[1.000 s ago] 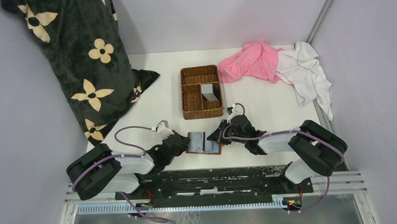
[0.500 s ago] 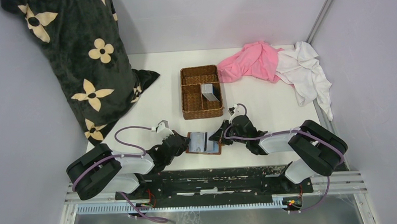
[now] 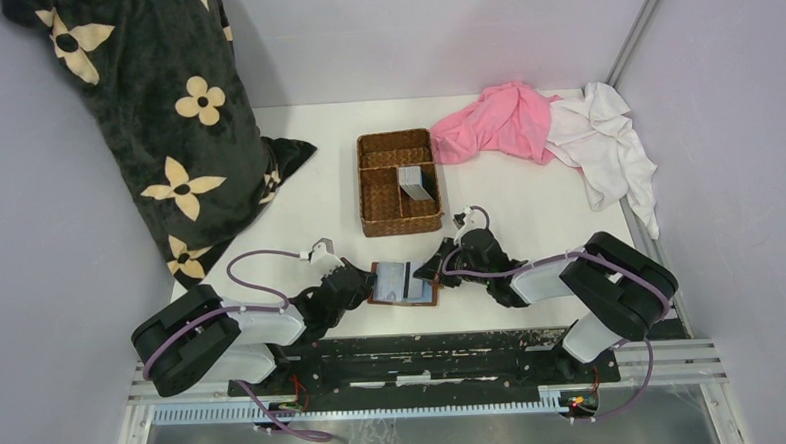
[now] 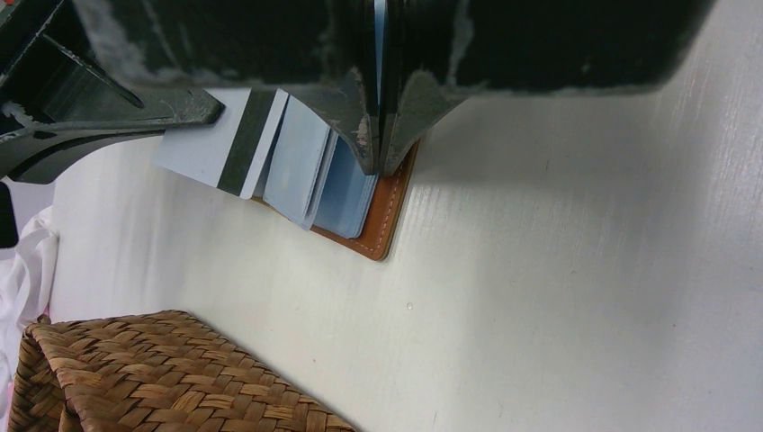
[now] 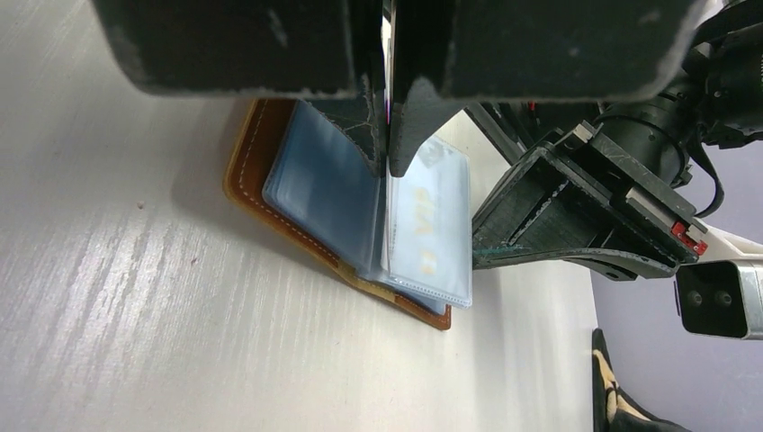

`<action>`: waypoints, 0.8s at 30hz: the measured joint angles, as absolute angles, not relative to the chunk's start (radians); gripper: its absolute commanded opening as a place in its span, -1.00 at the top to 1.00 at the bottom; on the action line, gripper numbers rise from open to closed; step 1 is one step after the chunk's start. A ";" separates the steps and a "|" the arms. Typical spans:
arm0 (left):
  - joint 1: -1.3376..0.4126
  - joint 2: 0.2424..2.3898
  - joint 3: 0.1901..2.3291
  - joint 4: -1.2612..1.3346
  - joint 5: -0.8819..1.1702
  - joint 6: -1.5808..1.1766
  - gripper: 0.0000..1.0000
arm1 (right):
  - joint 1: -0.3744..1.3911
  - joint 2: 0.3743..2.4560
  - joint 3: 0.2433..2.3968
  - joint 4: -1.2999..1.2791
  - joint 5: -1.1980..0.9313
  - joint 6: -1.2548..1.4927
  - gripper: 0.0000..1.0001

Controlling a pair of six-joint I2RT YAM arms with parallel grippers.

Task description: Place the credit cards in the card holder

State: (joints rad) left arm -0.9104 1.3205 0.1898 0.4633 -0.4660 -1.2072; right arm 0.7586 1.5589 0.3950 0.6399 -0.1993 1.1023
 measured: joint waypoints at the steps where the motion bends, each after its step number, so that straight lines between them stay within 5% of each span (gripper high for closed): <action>1: -0.910 1.320 0.190 0.463 -0.466 -1.207 0.87 | 0.757 1.565 0.394 0.648 -0.202 1.104 0.98; 24: -0.912 1.322 0.189 0.465 -0.467 -1.208 0.87 | 0.752 1.640 0.377 0.762 -0.234 1.156 0.98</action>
